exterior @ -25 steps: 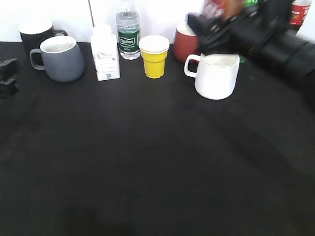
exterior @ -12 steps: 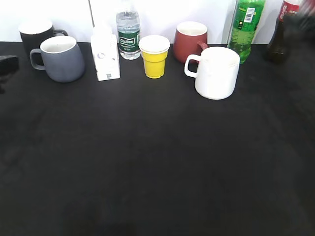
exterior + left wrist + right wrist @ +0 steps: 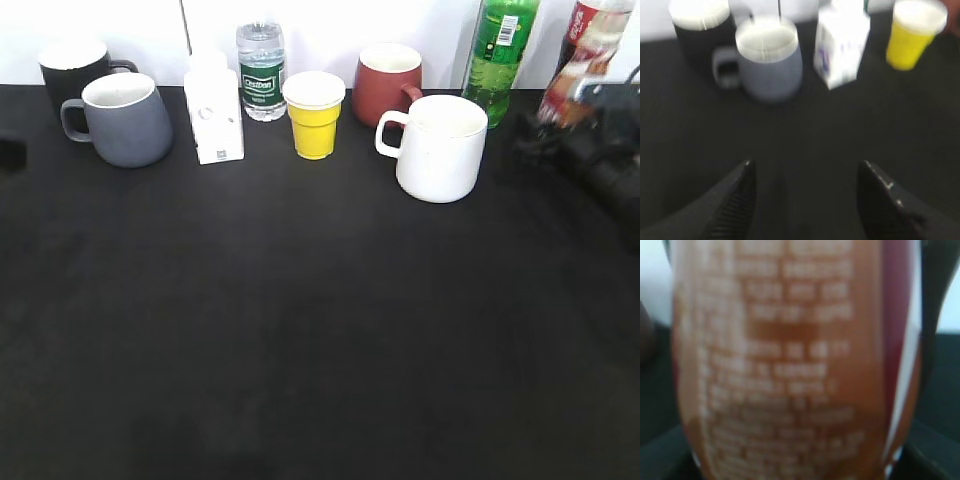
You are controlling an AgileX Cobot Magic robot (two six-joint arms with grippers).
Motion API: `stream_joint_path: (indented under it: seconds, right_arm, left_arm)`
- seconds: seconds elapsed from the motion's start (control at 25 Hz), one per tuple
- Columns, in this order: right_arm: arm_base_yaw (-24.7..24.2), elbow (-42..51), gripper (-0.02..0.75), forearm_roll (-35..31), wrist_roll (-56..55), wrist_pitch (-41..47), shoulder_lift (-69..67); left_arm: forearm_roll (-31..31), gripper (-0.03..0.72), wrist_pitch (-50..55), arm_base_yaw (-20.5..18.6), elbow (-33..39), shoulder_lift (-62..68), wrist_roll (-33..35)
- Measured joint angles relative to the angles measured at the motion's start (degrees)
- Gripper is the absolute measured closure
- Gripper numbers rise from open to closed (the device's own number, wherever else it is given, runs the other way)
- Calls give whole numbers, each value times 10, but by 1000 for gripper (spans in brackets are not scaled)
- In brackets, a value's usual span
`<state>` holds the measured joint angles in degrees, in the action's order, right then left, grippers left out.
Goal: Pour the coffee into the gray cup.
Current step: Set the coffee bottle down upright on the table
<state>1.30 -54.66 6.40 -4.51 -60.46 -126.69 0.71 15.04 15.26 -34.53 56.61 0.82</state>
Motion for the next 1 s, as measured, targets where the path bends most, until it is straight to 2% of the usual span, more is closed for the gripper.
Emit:
stream_joint_path:
  seconds: [0.2, 0.36, 0.72, 0.84, 1.0]
  right_arm:
    - [0, -18, 200, 22, 0, 1, -26]
    - [0, -20, 110, 17, 0, 18, -26]
    - [0, 116, 119, 10, -3, 39, 92]
    - [0, 138, 142, 49, -24, 183, 188]
    - [1, 138, 147, 98, -53, 505, 316]
  left_arm:
    - [2, 207, 66, 0, -20, -1, 0]
    - [2, 207, 66, 0, -20, -1, 0]
    - [2, 207, 64, 0, -20, -1, 0]
    - [2, 207, 64, 0, -20, -1, 0]
    - [2, 207, 64, 0, -20, -1, 0]
